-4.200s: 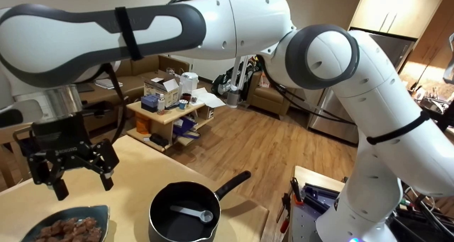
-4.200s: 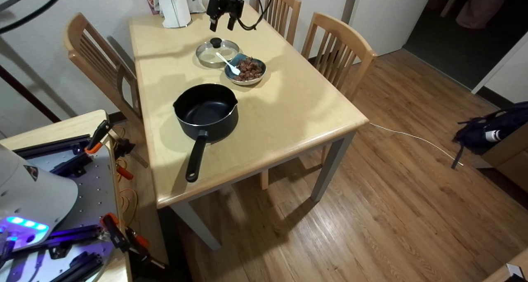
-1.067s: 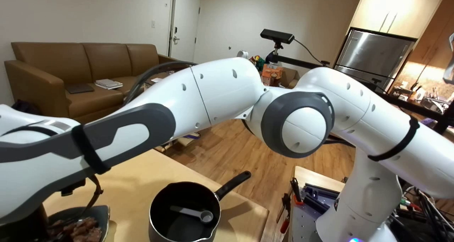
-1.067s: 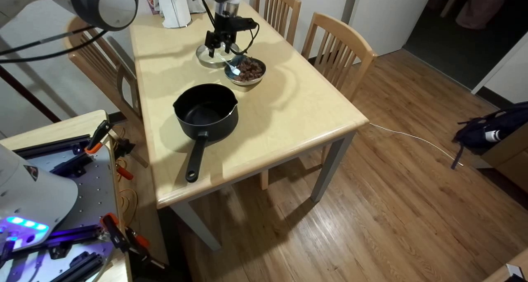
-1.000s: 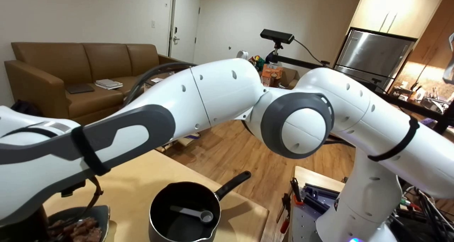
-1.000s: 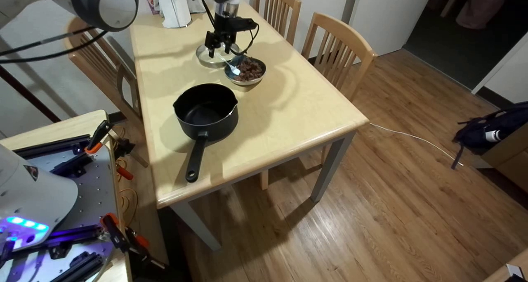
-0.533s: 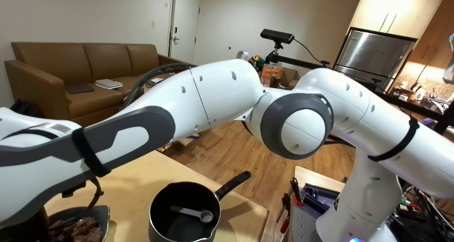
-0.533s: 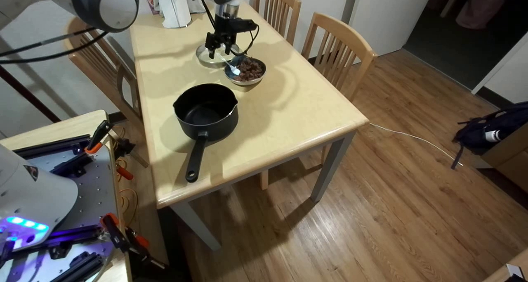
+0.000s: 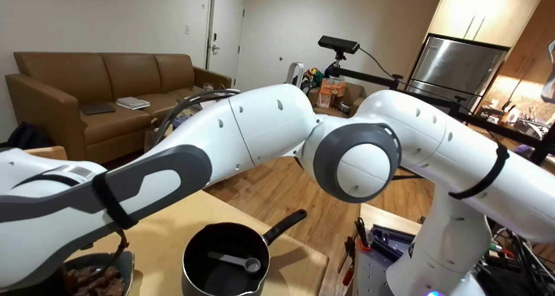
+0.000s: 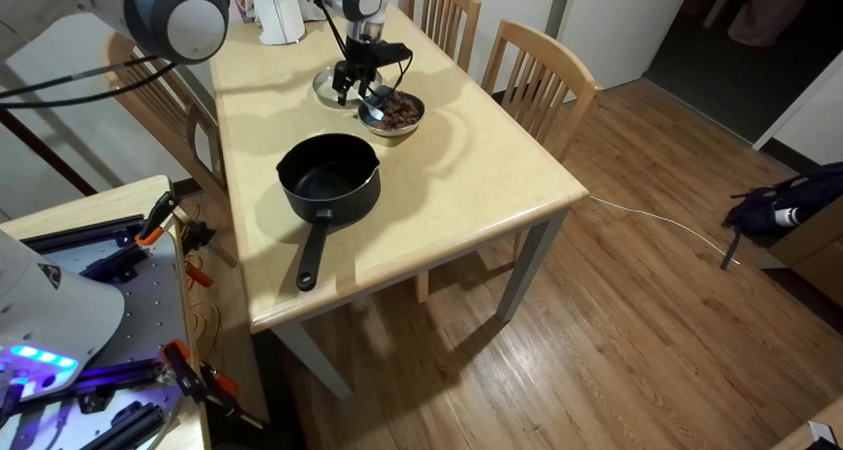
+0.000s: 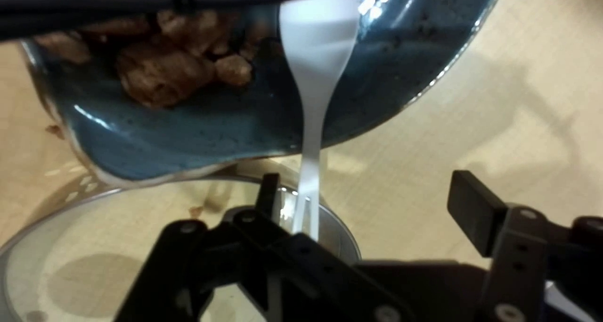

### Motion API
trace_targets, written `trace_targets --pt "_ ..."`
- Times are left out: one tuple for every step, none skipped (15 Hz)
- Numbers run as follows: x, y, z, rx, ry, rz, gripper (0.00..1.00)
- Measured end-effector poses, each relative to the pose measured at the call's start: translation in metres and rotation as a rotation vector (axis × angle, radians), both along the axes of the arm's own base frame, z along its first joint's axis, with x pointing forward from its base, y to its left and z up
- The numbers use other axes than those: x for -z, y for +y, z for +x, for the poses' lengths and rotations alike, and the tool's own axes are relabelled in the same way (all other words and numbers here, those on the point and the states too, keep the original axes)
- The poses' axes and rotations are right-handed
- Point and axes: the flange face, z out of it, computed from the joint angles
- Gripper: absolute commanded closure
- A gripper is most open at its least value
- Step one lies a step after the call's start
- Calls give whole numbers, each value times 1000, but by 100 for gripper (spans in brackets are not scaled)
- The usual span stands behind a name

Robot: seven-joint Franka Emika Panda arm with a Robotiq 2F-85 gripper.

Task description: Pick up the white spoon from the bowl and place it in the black pot.

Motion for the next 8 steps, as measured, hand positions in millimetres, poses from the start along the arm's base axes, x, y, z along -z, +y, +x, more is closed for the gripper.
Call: trace_targets --pt "-2 0 2 -5 -5 5 46" --pt "-4 -1 3 -10 -9 9 54" --pt "-5 -1 4 -14 -12 12 59" --pt "-6 -2 5 -19 -14 16 67" --pt "-7 -2 6 -25 -16 20 73" --pt "-9 -2 7 -32 -19 24 80" --pt "-10 -2 8 -39 -21 29 86" --pt "-13 -2 9 -46 -25 35 93"
